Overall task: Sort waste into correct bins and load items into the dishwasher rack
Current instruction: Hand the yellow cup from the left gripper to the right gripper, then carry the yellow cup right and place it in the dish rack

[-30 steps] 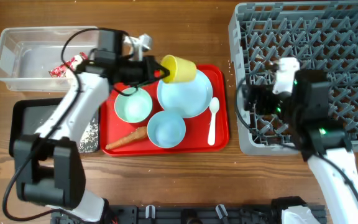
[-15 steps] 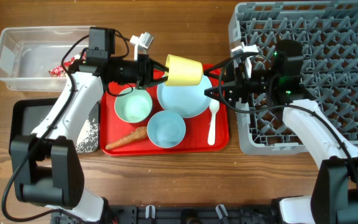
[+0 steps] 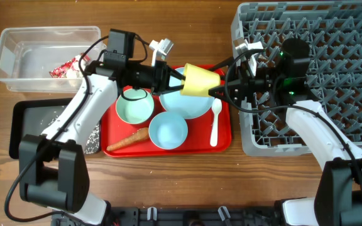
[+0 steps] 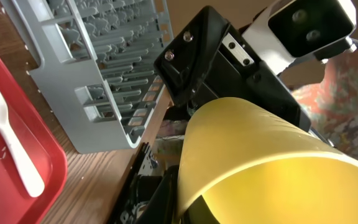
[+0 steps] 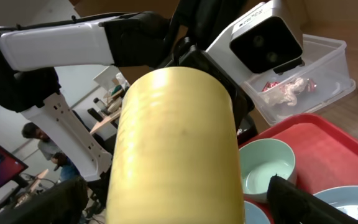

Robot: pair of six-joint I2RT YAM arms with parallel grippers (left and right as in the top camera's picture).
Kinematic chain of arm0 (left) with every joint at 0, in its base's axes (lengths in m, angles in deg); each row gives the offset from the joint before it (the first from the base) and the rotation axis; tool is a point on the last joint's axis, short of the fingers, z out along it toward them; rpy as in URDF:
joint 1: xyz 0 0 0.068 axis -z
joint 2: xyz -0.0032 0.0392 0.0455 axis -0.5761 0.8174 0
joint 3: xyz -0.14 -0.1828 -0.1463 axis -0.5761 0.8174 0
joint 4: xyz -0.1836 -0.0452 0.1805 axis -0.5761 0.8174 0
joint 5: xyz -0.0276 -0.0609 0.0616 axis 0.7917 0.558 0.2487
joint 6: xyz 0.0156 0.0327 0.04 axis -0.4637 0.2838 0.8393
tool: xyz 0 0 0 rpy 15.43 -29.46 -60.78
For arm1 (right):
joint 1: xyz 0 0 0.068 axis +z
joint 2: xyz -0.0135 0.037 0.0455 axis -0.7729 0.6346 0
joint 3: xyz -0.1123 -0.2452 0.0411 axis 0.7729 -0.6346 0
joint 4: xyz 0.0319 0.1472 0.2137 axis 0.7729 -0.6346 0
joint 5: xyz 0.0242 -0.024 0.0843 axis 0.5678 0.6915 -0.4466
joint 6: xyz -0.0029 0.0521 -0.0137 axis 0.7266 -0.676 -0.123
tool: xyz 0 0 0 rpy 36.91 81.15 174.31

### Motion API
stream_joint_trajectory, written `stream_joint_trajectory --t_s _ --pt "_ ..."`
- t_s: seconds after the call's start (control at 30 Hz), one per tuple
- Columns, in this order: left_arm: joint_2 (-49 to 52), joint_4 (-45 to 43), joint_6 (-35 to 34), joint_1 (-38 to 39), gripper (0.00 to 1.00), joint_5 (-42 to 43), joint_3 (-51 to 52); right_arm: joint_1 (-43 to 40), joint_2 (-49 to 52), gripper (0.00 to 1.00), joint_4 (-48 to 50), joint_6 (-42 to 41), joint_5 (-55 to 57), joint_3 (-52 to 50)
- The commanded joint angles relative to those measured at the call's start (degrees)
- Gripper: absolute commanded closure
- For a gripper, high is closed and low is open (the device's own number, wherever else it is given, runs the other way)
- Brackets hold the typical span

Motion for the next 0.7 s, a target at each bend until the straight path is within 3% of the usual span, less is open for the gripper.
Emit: stream_joint_trajectory --t_s 0.0,0.23,0.43,0.5,0.6,0.67 --pt "-0.9 -2.2 -2.2 0.7 0.96 -0.6 -0.3 0.8 0.7 0.09 0.3 -0.7 -1.7 0.5" --pt "-0.9 -4.3 -4.4 0.7 0.96 -0.7 -0.3 0.9 0.7 0.28 0.3 -1.5 -0.6 0.5" --pt "-0.9 -4.3 -4.3 2.0 0.96 -1.7 -0.3 0.9 0.7 0.3 0.6 -1.5 1.3 0.5" --pt "-0.9 -4.3 -4.3 2.0 0.88 -2.4 -0.3 0.9 0.7 0.31 0.6 -1.5 1.4 0.5" --pt "-0.9 -3.5 -4.3 1.6 0.61 -6.0 -0.3 0.9 0.7 0.33 0.5 -1.5 3.6 0.5" --pt "-0.9 -3.3 -4.3 0.9 0.57 -7.7 -0.3 0.9 0.7 0.4 0.5 -2.3 5.2 0.5"
